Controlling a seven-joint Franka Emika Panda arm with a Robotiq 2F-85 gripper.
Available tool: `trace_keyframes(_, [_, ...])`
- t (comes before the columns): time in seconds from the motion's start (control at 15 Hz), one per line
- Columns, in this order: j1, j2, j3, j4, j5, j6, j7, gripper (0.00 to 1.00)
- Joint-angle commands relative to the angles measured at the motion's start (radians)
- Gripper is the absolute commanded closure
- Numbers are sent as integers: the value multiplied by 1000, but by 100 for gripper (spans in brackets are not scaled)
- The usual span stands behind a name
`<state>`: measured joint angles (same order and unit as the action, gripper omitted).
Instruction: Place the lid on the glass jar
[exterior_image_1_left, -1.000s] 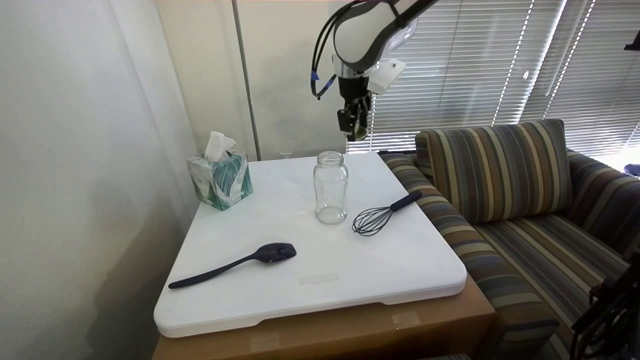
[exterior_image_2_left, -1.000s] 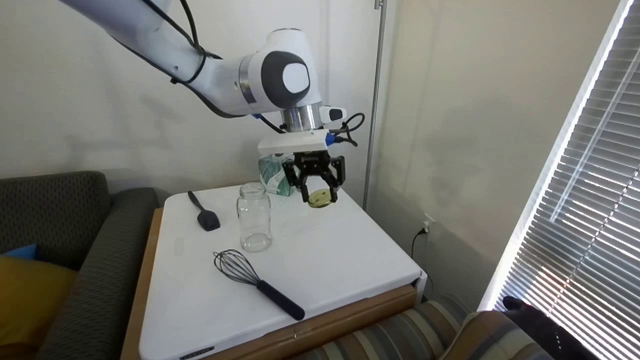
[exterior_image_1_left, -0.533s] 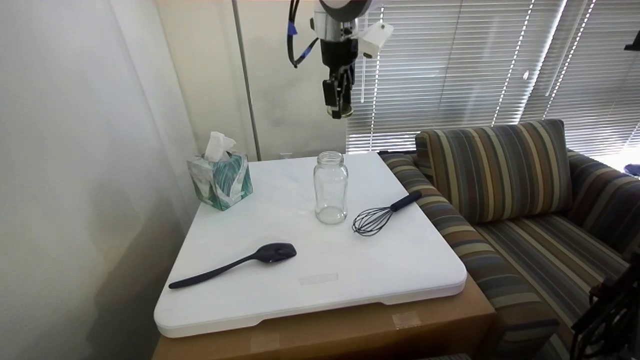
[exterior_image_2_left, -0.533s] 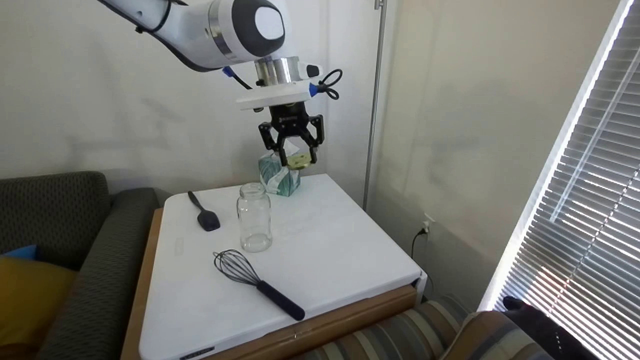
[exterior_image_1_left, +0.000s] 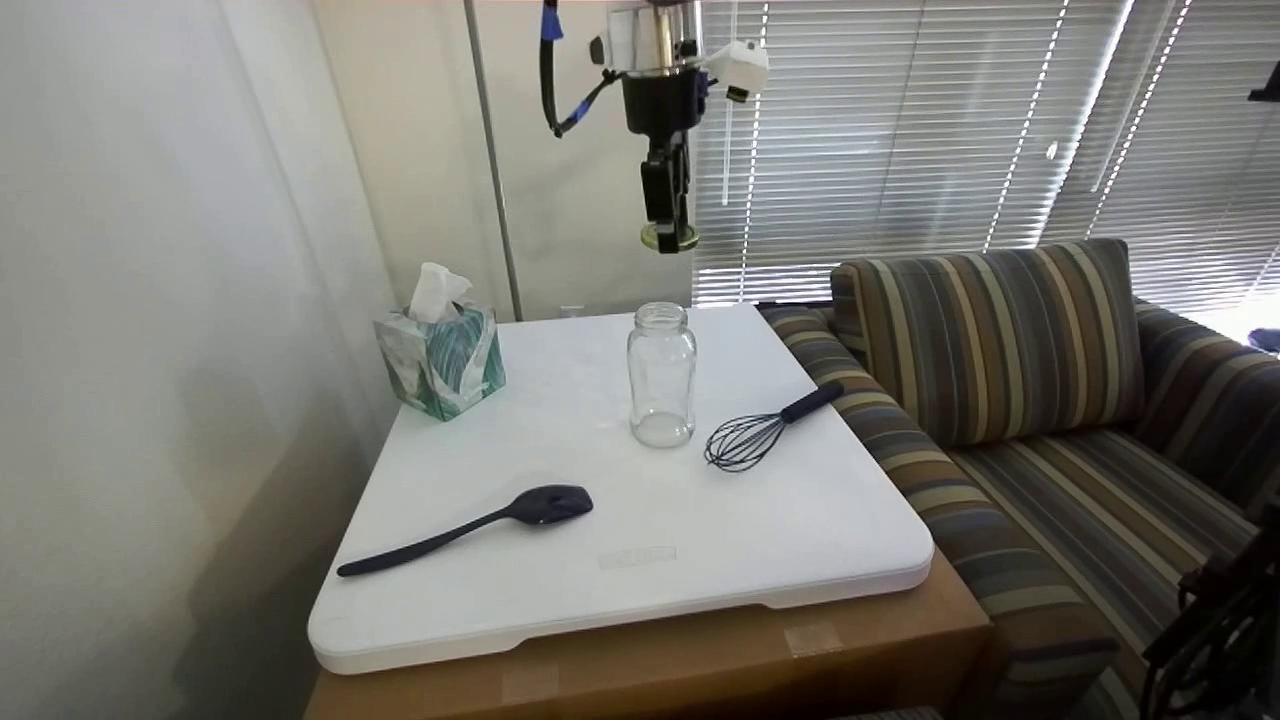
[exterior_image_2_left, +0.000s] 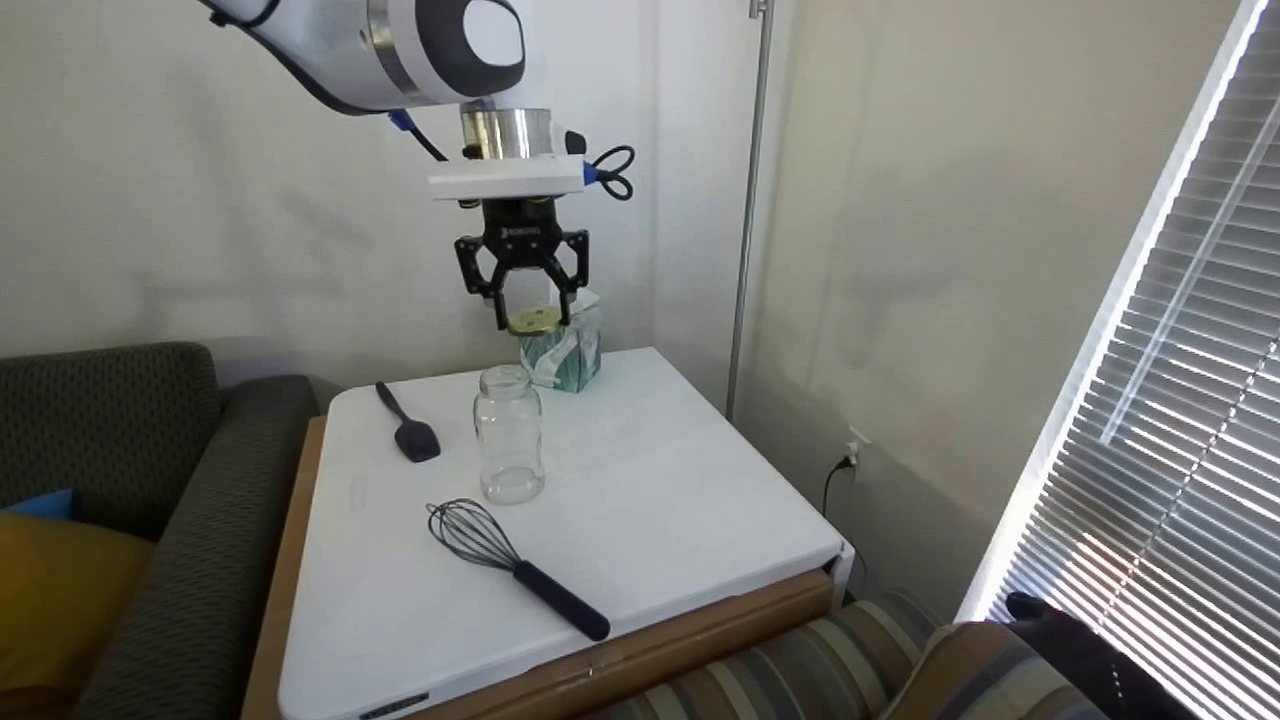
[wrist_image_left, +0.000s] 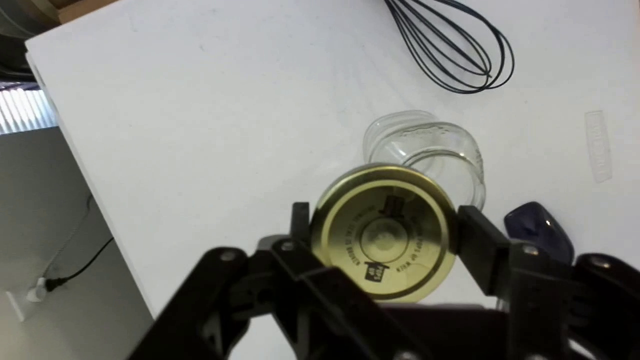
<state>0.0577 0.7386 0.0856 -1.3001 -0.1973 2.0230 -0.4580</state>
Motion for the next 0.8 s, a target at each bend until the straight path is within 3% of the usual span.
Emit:
trace_keyframes(0.0, [-19, -22, 28, -80, 14, 29, -58, 53])
trace_keyframes(0.73, [-50, -6, 68, -150, 82, 87, -154, 53])
